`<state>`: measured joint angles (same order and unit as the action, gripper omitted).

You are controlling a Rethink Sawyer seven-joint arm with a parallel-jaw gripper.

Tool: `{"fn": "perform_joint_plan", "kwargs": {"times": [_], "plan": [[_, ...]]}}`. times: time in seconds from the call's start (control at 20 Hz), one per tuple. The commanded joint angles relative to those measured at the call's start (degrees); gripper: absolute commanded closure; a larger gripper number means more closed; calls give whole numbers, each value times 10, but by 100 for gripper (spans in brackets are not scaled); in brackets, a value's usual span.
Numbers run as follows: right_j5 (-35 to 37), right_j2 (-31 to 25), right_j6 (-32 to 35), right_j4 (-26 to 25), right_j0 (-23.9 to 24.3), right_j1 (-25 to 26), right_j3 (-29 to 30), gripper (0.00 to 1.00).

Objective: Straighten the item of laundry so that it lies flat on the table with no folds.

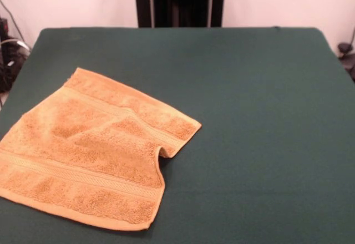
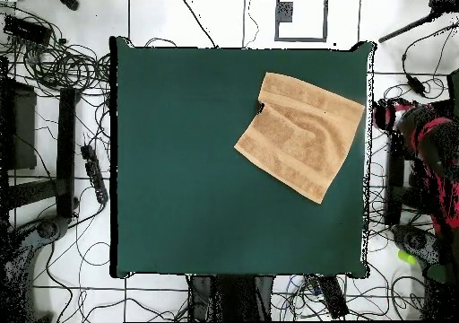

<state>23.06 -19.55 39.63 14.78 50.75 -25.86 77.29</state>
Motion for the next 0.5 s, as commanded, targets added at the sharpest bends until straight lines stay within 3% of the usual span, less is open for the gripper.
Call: {"fn": "perform_joint_plan", "kwargs": {"times": [0.05, 0.2, 0.5], "plan": [[-34, 153, 269, 5, -154, -27, 39, 0], [-25, 224, 301, 12, -210, -33, 31, 0], [4, 276, 333, 13, -256, -73, 51, 0]]}}
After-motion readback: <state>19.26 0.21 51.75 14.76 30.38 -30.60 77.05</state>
